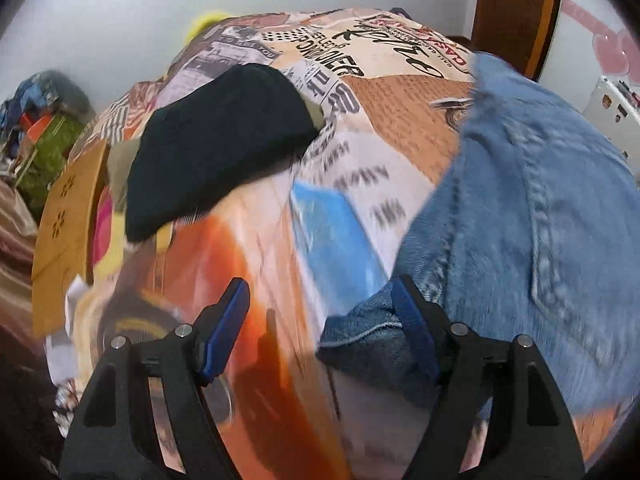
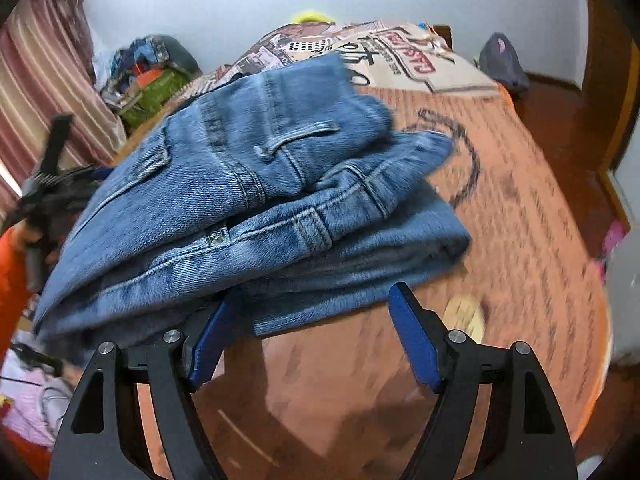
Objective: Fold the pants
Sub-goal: 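Open the left gripper and release the folded jeans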
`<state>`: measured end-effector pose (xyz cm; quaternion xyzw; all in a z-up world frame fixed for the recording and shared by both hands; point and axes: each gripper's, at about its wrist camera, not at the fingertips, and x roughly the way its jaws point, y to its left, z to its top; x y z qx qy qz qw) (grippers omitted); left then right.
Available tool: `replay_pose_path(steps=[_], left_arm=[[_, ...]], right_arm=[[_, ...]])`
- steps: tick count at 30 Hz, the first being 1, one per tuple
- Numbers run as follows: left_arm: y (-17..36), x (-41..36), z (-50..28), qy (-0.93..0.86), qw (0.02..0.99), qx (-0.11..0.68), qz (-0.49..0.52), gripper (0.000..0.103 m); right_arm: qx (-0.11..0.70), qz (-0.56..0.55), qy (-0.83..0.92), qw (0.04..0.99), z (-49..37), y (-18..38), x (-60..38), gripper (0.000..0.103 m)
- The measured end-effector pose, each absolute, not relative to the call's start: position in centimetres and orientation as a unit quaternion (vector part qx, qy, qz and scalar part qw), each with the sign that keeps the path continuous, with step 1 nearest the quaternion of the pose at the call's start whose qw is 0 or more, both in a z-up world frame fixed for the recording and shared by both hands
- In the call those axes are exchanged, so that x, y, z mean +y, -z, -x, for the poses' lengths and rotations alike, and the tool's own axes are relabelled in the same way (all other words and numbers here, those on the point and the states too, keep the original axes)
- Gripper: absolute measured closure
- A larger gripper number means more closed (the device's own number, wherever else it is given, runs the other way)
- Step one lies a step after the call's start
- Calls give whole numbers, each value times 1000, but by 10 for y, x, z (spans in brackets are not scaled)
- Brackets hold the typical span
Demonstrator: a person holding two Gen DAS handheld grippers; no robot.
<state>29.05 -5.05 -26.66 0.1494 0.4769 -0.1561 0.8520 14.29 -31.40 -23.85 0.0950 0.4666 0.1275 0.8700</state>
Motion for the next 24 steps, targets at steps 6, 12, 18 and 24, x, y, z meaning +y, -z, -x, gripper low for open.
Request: replay_pose_path(steps=[6,12,18,24], left_arm=[[262,-33,-235,138,869,467,-92,29],[253,-27,-221,128,875,463,-58,30],[214,-17,-241,108,896,429,-47,33],[193,-42,-262,148,905,398,-39,33]], right_arm=[[463,-75,-131,873,-185,244,-314,29],[468,-89,-134,869,-197,248,-319,30],[411,-55,-111,903,-177,209,-326,31],[370,-71,-147,915,-184,172,-320,46]])
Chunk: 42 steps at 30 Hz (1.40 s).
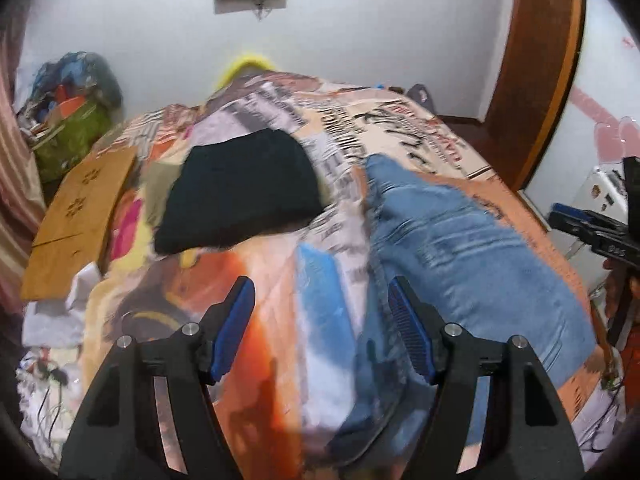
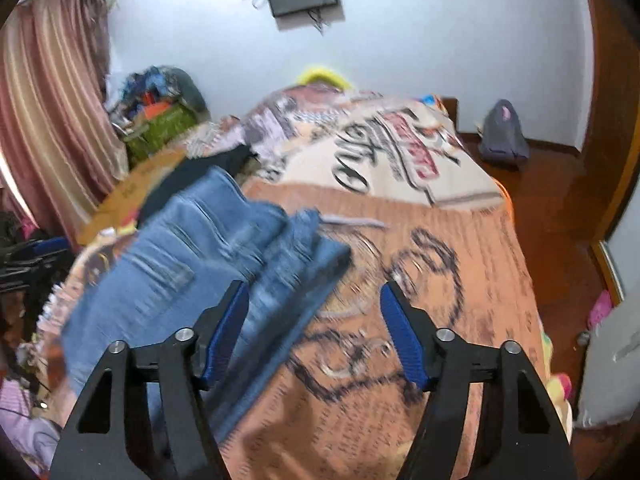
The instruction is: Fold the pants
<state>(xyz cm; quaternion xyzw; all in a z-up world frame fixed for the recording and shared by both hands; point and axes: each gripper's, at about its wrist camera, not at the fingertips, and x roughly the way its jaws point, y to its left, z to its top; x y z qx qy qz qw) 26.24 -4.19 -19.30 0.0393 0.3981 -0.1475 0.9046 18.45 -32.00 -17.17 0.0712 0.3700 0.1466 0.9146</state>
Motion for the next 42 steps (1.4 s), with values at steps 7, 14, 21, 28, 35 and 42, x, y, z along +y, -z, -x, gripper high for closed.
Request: replay_pose_path(steps=[7,14,21,28,35,42], left_arm=[[219,-89,-290,189,883,425,-65,33],[246,-103,-292,199,875,430,-101,32],[253,-95,-297,203,873,438,-66,30],[257,-87,-301,206,869,448,-37,27],[259,-86,-301,204,869,450,-29,25],[247,-83,-303,192,865,462,-45,28]], right_arm=[[399,-79,-187,894,-233,187,-293,68],[442,-70,-208,870,-278,213,-277,68],[474,-87,-236,844,-305,236,-269,66],[451,-81,-241,855,-309,235,-265,87],[381,-13,-203,902,-298,206,-265,92],[438,6,-186,879,-307,229,-265,77]])
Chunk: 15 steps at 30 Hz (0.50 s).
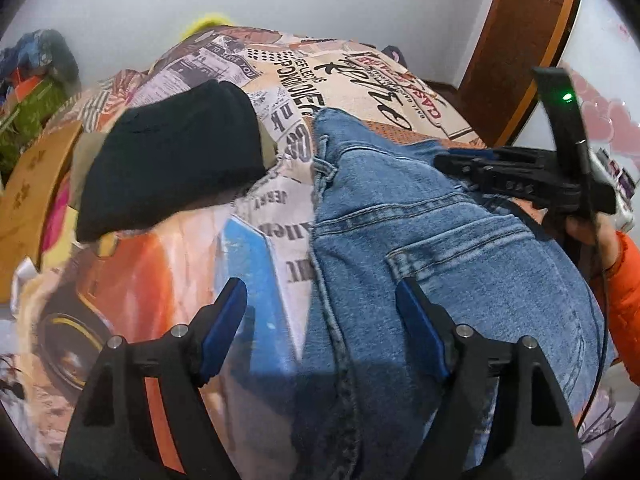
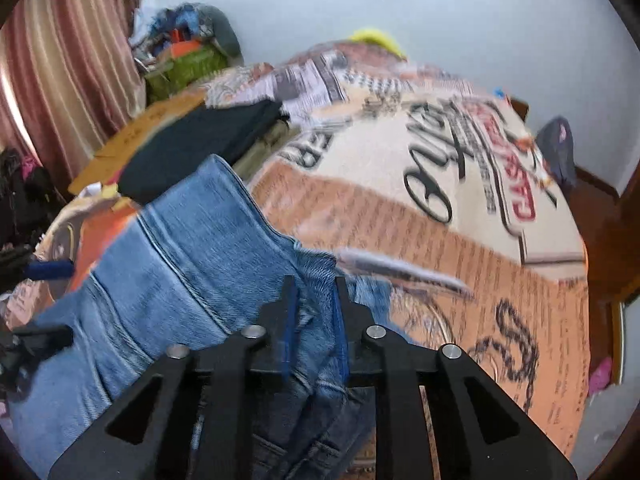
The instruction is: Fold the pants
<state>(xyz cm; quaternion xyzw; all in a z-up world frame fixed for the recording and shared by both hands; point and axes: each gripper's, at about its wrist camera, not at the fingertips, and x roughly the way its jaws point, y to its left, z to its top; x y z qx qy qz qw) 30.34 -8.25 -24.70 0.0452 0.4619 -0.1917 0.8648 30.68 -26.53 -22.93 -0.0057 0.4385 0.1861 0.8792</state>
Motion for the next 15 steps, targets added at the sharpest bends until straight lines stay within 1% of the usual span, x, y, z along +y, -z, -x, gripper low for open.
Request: replay_pose_path(steps=[1,5,6,8,9,10,12,15], left_arm=[[240,-81,-304,185,868,458,-53,32],[213,-80,-311,179,881,435,-56,33],[211,-80,-313,183,880,435,-54,33],[210,-86,-316,194,876,439,-49,33],[213,-92,-317,199,873,442,-49,33],[217,-97,-319,202,869,448,-52,33],[230,-109,-323,201,858,468,-69,33],[251,-119,-330,203,846,487,-78,32]], right_arm=[[439,-3,-181,880,-305,225,-270,73],[418,-7,-184,890,-281,195,-279,73],[413,-6,-189,891,-273,187,-279,70],[404,-5,-199,893,-257,177,-276,62],[400,-3,-204,894,-250,174,-274,56],[397,1,-210,894,-239,172,-271,53],[403,10,-217,889,-229,178,-264,52],[430,29,-219,875,-221,202,-256,52]])
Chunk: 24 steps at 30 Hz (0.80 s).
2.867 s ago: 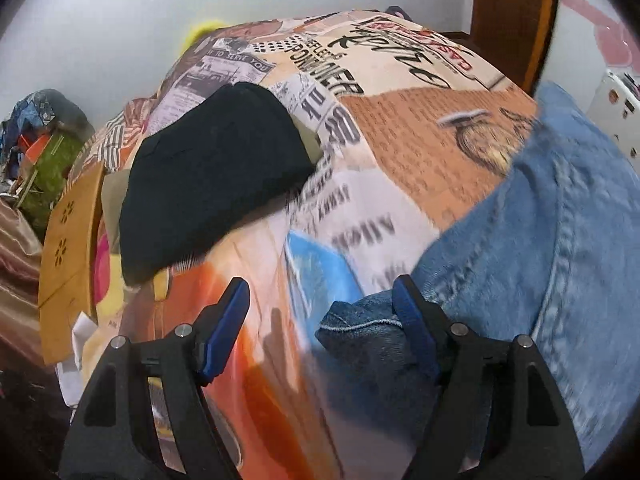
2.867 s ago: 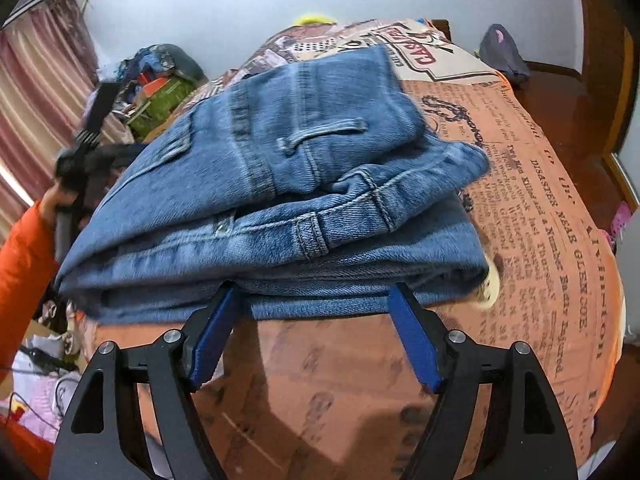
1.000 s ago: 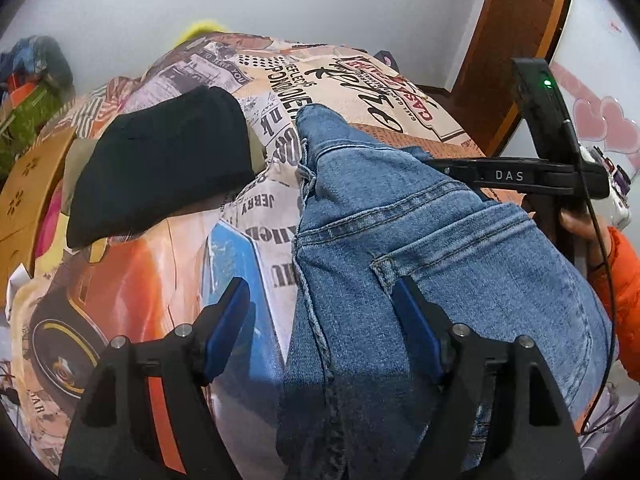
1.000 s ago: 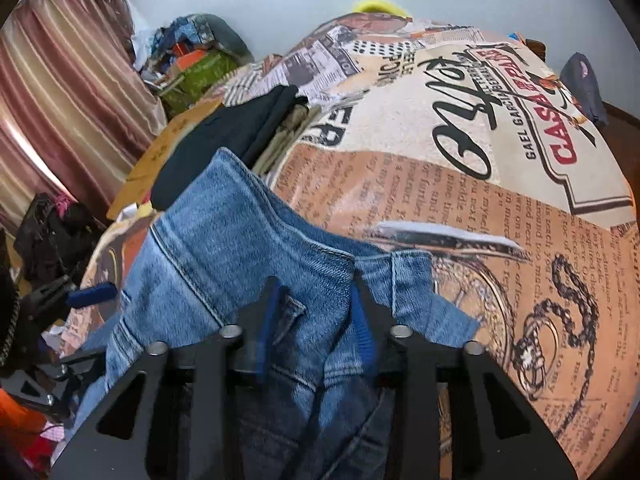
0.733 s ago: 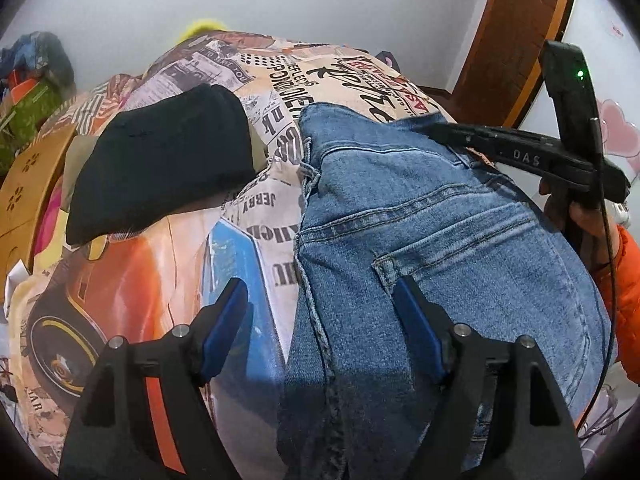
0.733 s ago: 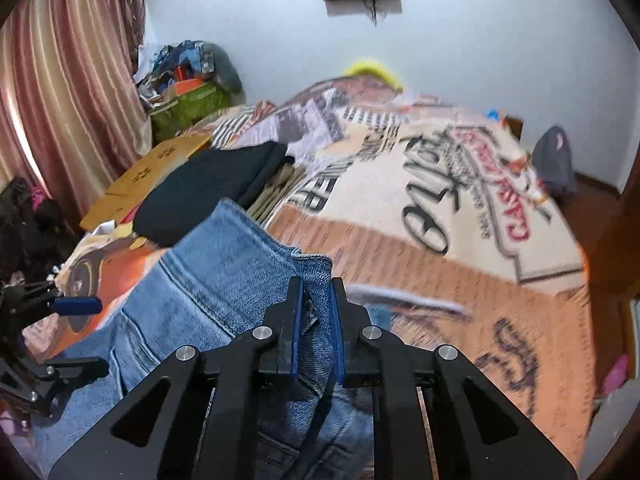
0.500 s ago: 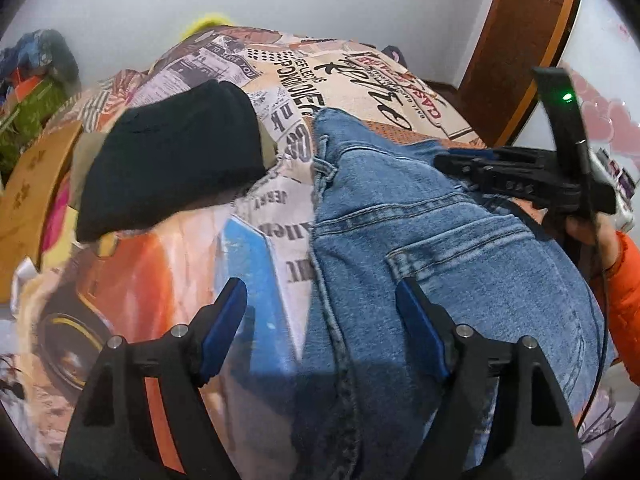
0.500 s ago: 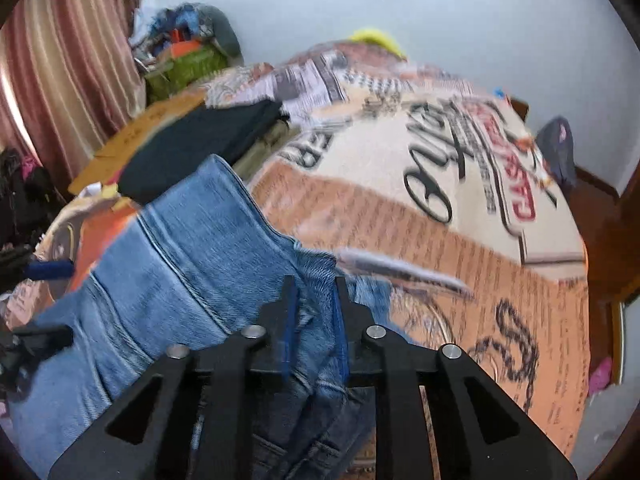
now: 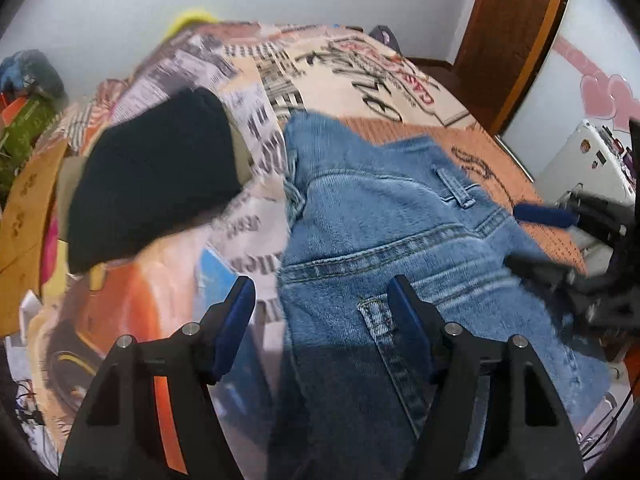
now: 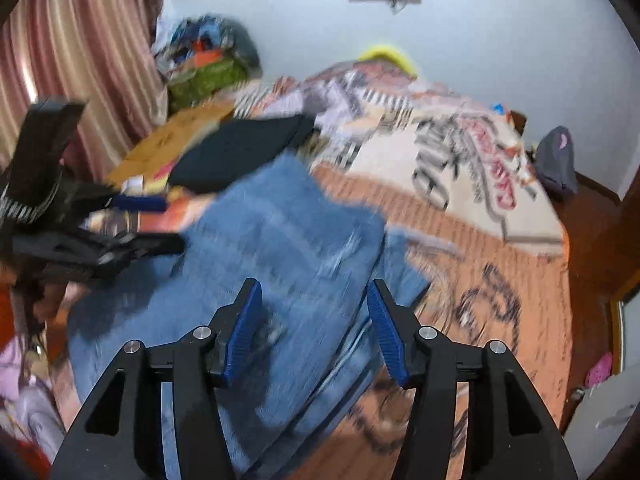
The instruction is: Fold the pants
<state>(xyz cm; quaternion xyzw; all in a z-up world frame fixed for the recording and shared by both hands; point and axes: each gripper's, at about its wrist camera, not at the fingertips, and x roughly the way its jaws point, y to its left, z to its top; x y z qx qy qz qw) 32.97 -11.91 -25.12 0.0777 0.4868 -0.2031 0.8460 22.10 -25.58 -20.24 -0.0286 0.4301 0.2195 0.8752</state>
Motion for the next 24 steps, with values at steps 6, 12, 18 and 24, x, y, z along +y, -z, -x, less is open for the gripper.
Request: replay_pose_path(steps=[6,12,18,24], left_arm=[[235,-109,-323,193,850,480,-95,32],[216,-79,-303,178,865,460,-97,32],[215,-65,-283,216,851,473,-71,26],[231,-76,-293,247,825,508,-20,26]], right_arm=[[451,-31,-202,869,-219,208,-275,48],[446,-54,-193,872,-195,187,-288,46],[444,-106,-194,868,-173,181,-291,25],[479,-149,-194,843,-180,206,-287,24]])
